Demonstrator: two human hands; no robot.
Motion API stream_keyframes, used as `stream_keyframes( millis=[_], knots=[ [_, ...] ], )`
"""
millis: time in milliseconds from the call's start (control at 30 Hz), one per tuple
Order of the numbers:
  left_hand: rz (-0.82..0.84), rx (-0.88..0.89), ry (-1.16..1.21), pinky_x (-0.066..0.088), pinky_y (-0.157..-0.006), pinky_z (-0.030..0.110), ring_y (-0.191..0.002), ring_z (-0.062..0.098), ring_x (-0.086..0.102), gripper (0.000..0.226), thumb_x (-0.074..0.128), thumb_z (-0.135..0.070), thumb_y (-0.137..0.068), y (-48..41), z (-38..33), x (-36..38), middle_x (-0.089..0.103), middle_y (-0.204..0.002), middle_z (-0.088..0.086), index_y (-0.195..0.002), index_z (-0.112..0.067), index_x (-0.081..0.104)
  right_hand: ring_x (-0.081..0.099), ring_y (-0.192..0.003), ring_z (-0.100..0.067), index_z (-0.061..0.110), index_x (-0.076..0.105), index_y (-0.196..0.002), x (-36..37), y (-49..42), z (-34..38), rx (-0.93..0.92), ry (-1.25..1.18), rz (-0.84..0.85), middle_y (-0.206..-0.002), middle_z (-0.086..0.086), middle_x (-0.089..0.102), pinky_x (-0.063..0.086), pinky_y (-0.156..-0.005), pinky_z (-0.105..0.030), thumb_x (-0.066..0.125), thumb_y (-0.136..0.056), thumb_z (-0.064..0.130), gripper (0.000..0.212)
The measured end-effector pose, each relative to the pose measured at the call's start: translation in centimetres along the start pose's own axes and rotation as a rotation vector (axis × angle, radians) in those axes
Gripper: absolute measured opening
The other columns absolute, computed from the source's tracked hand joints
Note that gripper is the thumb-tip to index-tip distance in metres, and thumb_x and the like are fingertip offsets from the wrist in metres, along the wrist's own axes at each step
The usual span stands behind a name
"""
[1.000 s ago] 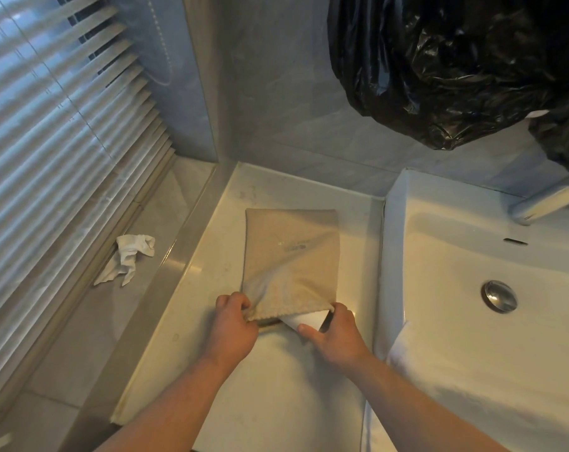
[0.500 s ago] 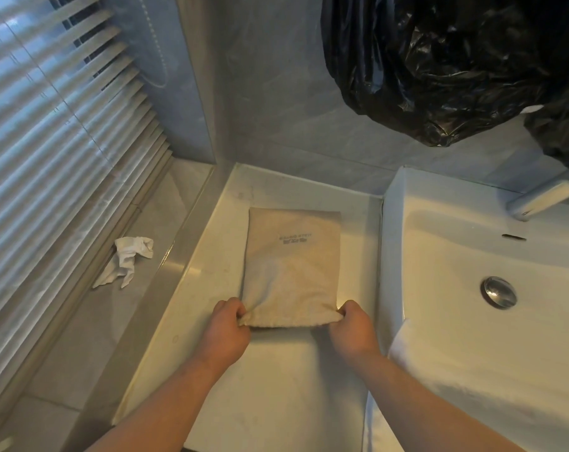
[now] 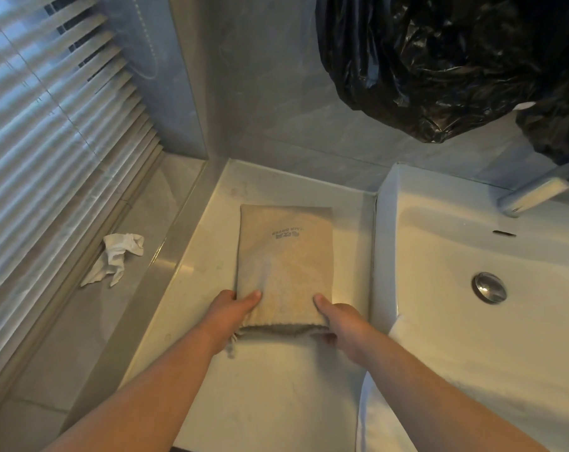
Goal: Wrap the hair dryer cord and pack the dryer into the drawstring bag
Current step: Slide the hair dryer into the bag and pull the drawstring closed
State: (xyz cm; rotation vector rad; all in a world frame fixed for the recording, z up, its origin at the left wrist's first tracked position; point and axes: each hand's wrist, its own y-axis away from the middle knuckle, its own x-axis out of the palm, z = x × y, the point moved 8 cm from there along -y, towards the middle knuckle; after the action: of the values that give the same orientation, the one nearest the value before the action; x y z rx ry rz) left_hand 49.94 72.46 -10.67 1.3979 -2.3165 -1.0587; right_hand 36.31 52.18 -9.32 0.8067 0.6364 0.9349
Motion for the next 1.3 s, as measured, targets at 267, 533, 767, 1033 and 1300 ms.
stream_keyframes(
  millis=[267, 533, 767, 1033, 1300],
  knots=[
    [-0.03, 0.059, -0.143, 0.035, -0.045, 0.026, -0.052, 0.02, 0.049, 0.019, 0.066, -0.024, -0.093, -0.8, -0.6, 0.1, 0.057, -0.068, 0.012, -0.096, -0.005, 0.063, 0.049, -0.063, -0.014, 0.01, 0.063, -0.103, -0.8, -1.4, -1.3, -0.019, 0.019, -0.108, -0.077, 0.0, 0.058, 0.036, -0.054, -0.026, 0.057, -0.09, 0.047, 0.039],
    [-0.039, 0.051, -0.162, 0.033, -0.043, 0.023, -0.051, 0.018, 0.049, 0.014, 0.064, -0.027, -0.094, -0.6, -0.4, -0.2, 0.057, -0.066, 0.006, -0.091, -0.013, 0.064, 0.059, -0.081, -0.021, 0.011, 0.063, -0.106, -0.6, -1.3, -1.0, 0.093, 0.072, -0.17, -0.095, -0.004, 0.065, 0.046, -0.065, -0.028, 0.065, -0.078, 0.052, 0.049],
    [-0.022, -0.03, -0.089, 0.06, -0.073, 0.039, -0.087, 0.028, 0.07, 0.048, 0.071, -0.044, -0.078, -0.5, 0.5, -0.6, 0.074, -0.1, 0.013, -0.108, -0.007, 0.069, 0.059, -0.079, -0.019, 0.005, 0.057, -0.112, -0.5, -1.3, 1.5, -0.057, 0.107, -0.123, -0.1, -0.006, 0.063, 0.042, -0.057, -0.028, 0.052, -0.086, 0.061, 0.062],
    [-0.006, -0.088, -0.011, 0.055, -0.053, 0.031, -0.094, 0.031, 0.062, 0.024, 0.059, -0.031, -0.097, -0.4, 0.6, 0.0, 0.063, -0.107, 0.015, -0.11, -0.01, 0.06, 0.068, -0.09, -0.027, 0.005, 0.063, -0.112, -0.3, -2.1, 1.7, -0.068, -0.073, -0.132, -0.103, -0.009, 0.071, 0.055, -0.078, -0.035, 0.07, -0.081, 0.047, 0.053],
    [0.095, -0.049, -0.185, 0.033, -0.045, 0.021, -0.048, 0.015, 0.048, 0.027, 0.056, -0.031, -0.099, 1.1, 1.5, -2.3, 0.055, -0.067, 0.008, -0.079, -0.014, 0.055, 0.054, -0.061, -0.021, 0.014, 0.06, -0.074, -0.8, 0.3, 0.3, 0.023, 0.121, -0.058, -0.069, -0.005, 0.055, 0.045, -0.061, -0.029, 0.059, -0.086, 0.041, 0.03]
  ],
)
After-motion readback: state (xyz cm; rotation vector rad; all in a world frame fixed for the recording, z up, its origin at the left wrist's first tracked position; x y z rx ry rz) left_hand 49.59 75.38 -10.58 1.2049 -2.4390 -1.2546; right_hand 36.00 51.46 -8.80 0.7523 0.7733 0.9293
